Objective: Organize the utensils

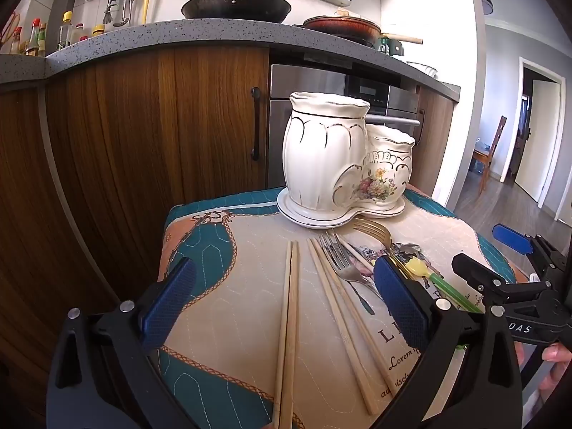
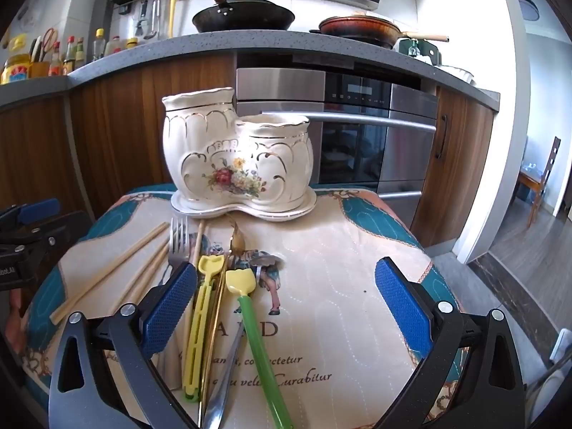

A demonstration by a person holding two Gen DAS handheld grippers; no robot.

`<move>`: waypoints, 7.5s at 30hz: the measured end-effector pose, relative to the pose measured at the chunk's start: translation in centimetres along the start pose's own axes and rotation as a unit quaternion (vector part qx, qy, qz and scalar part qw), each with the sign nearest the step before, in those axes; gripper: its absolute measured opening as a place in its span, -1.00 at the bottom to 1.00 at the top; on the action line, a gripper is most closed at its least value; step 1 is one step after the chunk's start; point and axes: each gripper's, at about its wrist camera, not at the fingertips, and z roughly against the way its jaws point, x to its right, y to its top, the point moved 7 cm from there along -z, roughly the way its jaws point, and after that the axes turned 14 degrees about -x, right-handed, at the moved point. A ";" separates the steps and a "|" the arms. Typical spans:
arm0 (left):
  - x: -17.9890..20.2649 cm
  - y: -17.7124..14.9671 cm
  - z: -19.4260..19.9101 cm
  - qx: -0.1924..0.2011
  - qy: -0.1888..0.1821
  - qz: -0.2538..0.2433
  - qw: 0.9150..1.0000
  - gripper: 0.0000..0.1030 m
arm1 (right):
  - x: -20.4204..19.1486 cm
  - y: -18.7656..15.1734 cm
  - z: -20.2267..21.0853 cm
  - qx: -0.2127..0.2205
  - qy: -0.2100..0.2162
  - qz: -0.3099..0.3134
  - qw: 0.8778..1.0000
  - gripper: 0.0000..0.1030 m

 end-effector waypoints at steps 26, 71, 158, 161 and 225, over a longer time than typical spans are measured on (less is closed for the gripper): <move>0.0 0.0 0.0 0.000 -0.001 0.001 1.000 0.90 | -0.1 0.0 -0.1 -0.001 -0.001 0.002 1.000 0.93; -1.2 -1.8 -6.5 -0.195 0.030 -0.077 0.977 0.11 | 0.9 -0.2 -2.4 -0.093 0.033 0.046 0.994 0.93; 2.6 20.3 2.8 0.113 -0.129 -0.013 0.985 -0.92 | 2.5 19.4 -3.3 0.093 0.181 -0.089 0.975 -0.80; 3.4 22.4 1.3 0.130 -0.132 -0.004 0.983 -0.92 | 3.1 20.3 -5.1 0.096 0.179 -0.103 0.974 -0.80; -3.3 5.5 -0.6 -0.010 -0.010 0.006 1.000 0.84 | 4.1 6.2 -1.0 0.016 0.097 -0.057 0.994 0.90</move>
